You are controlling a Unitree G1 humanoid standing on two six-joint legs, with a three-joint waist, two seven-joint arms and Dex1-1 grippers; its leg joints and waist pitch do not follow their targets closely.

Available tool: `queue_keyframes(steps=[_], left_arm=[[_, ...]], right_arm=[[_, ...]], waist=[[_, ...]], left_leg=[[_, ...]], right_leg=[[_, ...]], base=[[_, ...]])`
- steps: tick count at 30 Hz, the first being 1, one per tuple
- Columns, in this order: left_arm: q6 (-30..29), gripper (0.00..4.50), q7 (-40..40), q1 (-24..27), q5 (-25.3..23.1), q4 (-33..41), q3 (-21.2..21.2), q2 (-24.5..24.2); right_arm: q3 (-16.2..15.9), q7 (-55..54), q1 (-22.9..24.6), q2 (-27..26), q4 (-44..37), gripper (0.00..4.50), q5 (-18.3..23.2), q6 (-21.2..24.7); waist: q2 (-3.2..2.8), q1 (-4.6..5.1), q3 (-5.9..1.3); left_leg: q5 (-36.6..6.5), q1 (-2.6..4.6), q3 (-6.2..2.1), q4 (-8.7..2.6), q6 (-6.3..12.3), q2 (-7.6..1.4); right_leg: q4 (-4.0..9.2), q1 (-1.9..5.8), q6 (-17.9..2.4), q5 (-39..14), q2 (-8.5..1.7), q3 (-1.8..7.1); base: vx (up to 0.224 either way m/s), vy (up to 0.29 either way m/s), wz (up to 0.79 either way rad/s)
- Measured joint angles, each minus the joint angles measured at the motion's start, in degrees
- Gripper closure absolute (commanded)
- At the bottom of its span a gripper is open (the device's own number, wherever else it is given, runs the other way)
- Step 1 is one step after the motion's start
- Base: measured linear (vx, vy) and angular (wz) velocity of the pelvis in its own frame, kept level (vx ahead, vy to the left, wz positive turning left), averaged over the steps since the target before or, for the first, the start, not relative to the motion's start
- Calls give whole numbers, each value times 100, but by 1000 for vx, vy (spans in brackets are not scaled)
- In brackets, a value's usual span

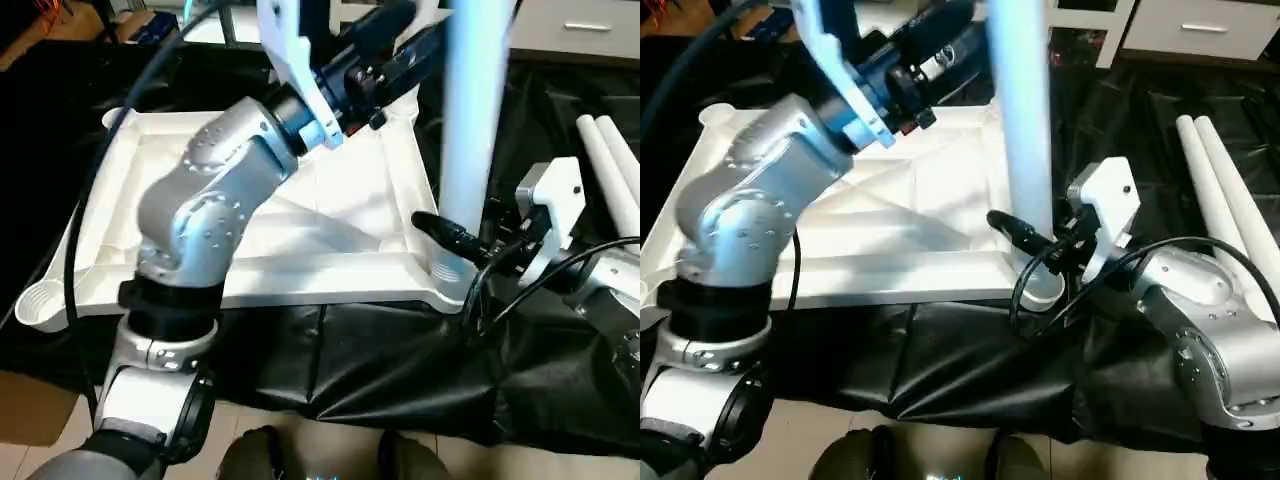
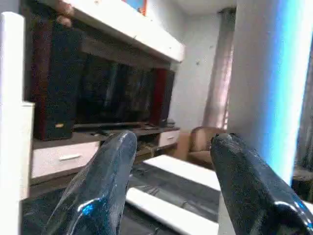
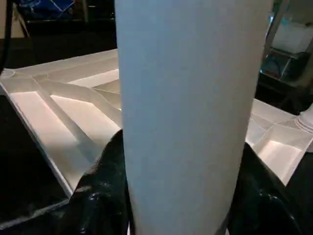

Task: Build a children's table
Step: Insert table leg to table base

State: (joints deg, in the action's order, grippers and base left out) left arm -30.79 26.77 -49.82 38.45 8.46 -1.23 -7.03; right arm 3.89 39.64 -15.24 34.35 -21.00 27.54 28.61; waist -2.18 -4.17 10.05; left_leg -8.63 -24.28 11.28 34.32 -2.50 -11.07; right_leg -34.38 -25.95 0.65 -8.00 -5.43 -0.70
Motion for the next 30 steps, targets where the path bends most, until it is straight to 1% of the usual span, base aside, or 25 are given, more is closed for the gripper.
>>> queue_keyframes(steps=[4,7,9,10,11,13,14,15,16,17,19,20,21,23,24,25,26,28,29,30], left_arm=[[25,165,0,74,13,67,147,31],[130,165,-68,83,138,110,379,91],[268,165,-348,82,-80,-39,470,-18],[293,165,-460,89,-226,-183,497,-108],[445,165,-552,172,-551,-347,448,-304],[752,165,-556,460,-1244,-620,192,-791],[872,137,-478,698,-1556,-780,26,-985],[1003,129,-238,938,-1753,-803,-171,-1220],[1029,129,-3,1141,-1842,-826,-337,-1320],[1028,129,365,1396,-1843,-789,-554,-1421],[956,124,942,1773,-1774,-567,-909,-1558],[996,87,1211,1962,-1784,-433,-1243,-1614],[1070,87,1324,2056,-1835,-421,-1485,-1613],[1264,87,1437,2201,-2028,-469,-1857,-1595],[1340,87,1447,2229,-2090,-506,-1922,-1588],[1461,87,1419,2241,-2209,-563,-1941,-1518],[1592,87,1373,2275,-2300,-610,-1938,-1439],[1626,87,1000,2358,-2448,-628,-1844,-1176],[1541,87,592,2443,-2468,-640,-1649,-943],[1406,87,302,2463,-2463,-649,-1510,-818]], right_arm=[[-2,-29,2,-7,125,264,-116,-33],[9,-117,33,-85,251,264,-130,-33],[133,-293,34,-304,354,264,-49,-31],[242,-378,34,-400,382,264,3,-30],[385,-551,-14,-505,431,264,72,-30],[807,-949,-225,-810,593,264,265,-41],[1110,-1156,-316,-865,675,264,395,-61],[1325,-1297,-410,-942,747,264,553,-61],[1529,-1368,-459,-948,807,264,691,-55],[1717,-1400,-483,-946,859,264,906,-21],[1860,-1310,-474,-911,909,264,1270,164],[1899,-1199,-411,-813,945,264,1416,330],[1895,-1127,-358,-749,980,264,1444,408],[1840,-1018,-218,-692,988,264,1393,501],[1802,-978,-175,-668,986,264,1339,507],[1753,-965,-55,-603,910,264,1206,483],[1632,-945,94,-531,778,264,1050,472],[1468,-1049,384,-515,449,264,874,454],[1365,-1199,462,-574,277,264,873,525],[1359,-1331,468,-635,174,264,895,621]], waist=[[1,52,0],[0,83,0],[0,107,0],[-3,117,-1],[-5,143,-1],[-12,203,-5],[-13,207,-5],[-12,210,-5],[-13,210,-5],[-14,180,-5],[-15,150,-6],[-22,114,-7],[-25,90,-6],[-30,82,-4],[-33,91,-3],[-38,92,-6],[-41,102,-7],[-45,128,-8],[-46,160,-8],[-46,199,-8]], left_leg=[[0,-1,0,0,0,3],[0,-4,0,0,0,3],[0,-2,0,0,0,3],[0,-2,-1,-1,0,3],[0,-1,-1,-3,0,3],[0,3,-2,-5,0,4],[0,2,-1,-11,1,6],[0,1,-2,-14,1,4],[-3,-3,-2,-16,6,4],[0,-4,-1,-21,17,5],[4,-5,2,-31,34,5],[5,-3,5,-36,38,6],[5,-3,6,-37,38,6],[4,2,6,-36,29,2],[-5,8,10,-36,8,2],[-5,10,10,-37,6,2],[-5,15,12,-37,5,2],[-4,18,13,-39,2,2],[-4,18,14,-39,2,4],[-4,18,14,-38,2,4]], right_leg=[[11,5,1,0,-1,2],[22,6,-1,1,0,2],[21,7,-1,2,1,1],[21,6,-1,2,2,1],[22,5,0,2,3,1],[23,5,1,2,4,1],[24,4,2,2,2,2],[30,4,2,2,3,-1],[32,3,3,1,3,-1],[34,3,6,-2,1,-2],[39,1,2,-6,1,-3],[41,2,-2,-8,0,-3],[40,2,-3,-9,0,-3],[33,2,-2,-8,1,-3],[27,2,-1,-7,1,1],[28,4,0,-6,0,1],[26,8,1,-6,1,3],[28,8,3,-5,0,6],[29,8,5,-4,1,10],[30,7,6,-3,1,10]], base=[[0,0,0],[0,0,0],[0,0,0],[0,0,0],[0,0,0],[0,0,0],[0,0,0],[0,0,0],[0,0,0],[0,0,0],[0,0,0],[0,0,0],[0,0,0],[0,0,0],[0,0,0],[0,0,0],[0,0,0],[0,0,0],[0,0,0],[0,0,0]])
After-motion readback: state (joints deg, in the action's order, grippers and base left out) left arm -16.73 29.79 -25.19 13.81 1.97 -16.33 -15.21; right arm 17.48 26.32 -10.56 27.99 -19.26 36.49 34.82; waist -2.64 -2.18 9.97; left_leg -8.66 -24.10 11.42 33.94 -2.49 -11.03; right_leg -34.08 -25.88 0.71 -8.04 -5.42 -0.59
